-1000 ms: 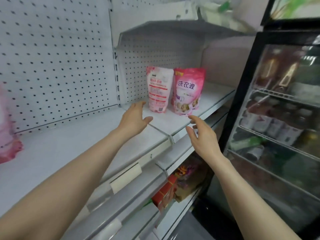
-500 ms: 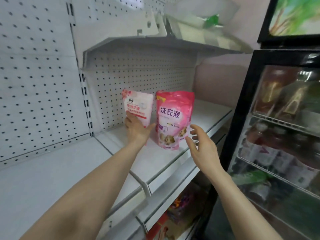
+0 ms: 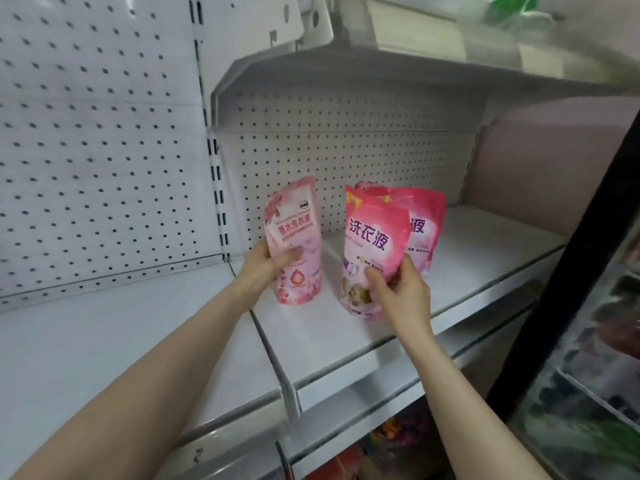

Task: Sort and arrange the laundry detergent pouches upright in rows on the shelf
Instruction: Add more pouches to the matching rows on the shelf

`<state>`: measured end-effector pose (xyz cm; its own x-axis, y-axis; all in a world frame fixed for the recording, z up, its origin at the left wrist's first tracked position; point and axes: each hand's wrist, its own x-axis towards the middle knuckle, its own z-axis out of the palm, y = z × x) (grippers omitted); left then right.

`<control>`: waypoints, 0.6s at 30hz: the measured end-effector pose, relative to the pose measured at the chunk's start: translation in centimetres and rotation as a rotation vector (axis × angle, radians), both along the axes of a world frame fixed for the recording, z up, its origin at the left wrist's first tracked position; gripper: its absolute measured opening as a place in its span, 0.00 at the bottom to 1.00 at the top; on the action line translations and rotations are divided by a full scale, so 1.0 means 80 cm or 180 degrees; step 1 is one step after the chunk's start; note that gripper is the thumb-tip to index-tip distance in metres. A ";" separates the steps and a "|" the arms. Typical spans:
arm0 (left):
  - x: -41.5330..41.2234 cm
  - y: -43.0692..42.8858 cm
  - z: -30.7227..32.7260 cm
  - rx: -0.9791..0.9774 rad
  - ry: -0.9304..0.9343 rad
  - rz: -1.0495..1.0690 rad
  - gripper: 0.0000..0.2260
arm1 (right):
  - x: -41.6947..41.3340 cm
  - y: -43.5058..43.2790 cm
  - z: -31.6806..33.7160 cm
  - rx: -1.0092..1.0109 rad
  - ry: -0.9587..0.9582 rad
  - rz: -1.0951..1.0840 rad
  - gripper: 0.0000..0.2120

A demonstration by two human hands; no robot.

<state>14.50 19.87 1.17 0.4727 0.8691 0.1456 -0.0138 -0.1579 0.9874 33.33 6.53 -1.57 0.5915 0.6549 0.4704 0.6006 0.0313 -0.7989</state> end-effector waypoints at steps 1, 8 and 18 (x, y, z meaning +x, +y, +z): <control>0.007 -0.005 0.000 0.0109 0.0016 0.0227 0.13 | -0.001 0.004 -0.001 0.0042 0.0046 0.0079 0.15; 0.024 -0.028 0.001 -0.0217 -0.0416 0.1294 0.11 | 0.003 0.026 -0.011 0.0301 0.0771 0.0439 0.14; -0.079 -0.109 0.021 -0.0359 -0.1300 0.1653 0.12 | -0.014 0.022 0.013 0.0617 0.1597 0.0884 0.04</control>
